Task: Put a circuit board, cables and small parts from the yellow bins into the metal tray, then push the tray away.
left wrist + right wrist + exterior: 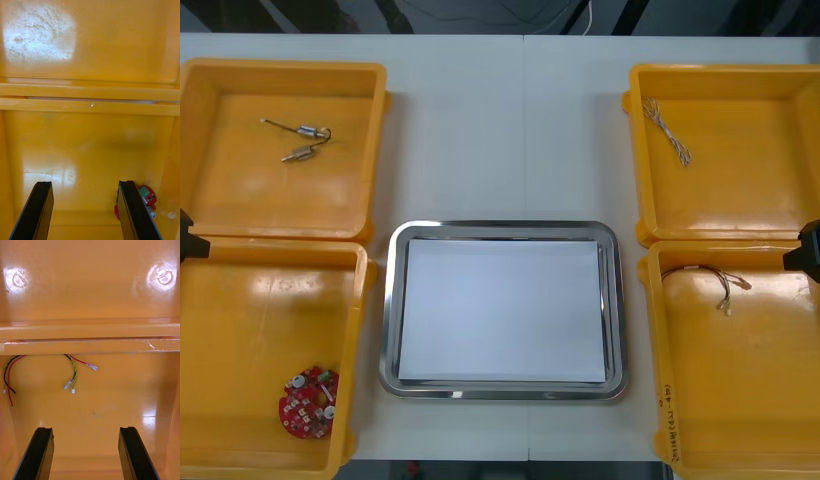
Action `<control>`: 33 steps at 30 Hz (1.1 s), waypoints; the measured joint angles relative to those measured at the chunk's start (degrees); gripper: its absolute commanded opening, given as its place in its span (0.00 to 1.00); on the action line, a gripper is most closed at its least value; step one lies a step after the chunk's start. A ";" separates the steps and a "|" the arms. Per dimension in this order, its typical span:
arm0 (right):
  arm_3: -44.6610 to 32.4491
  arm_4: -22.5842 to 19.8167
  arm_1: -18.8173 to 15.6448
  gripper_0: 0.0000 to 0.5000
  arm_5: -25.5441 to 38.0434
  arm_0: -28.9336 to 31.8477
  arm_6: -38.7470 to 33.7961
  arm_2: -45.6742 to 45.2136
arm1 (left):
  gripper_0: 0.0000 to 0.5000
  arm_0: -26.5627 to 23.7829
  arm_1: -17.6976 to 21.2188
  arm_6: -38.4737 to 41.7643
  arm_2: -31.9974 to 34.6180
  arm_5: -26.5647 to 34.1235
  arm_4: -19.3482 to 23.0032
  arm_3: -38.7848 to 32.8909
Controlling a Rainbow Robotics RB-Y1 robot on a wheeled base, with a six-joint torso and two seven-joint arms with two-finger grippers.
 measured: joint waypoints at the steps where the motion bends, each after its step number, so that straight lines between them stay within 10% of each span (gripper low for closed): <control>1: 0.00 0.00 0.00 1.00 0.00 0.00 0.00 0.00 | 1.00 0.00 0.00 0.00 0.00 0.00 0.00 0.00; 33: 0.00 0.00 0.00 1.00 0.00 0.00 0.00 0.00 | 1.00 0.00 0.00 0.00 0.00 0.00 0.00 0.00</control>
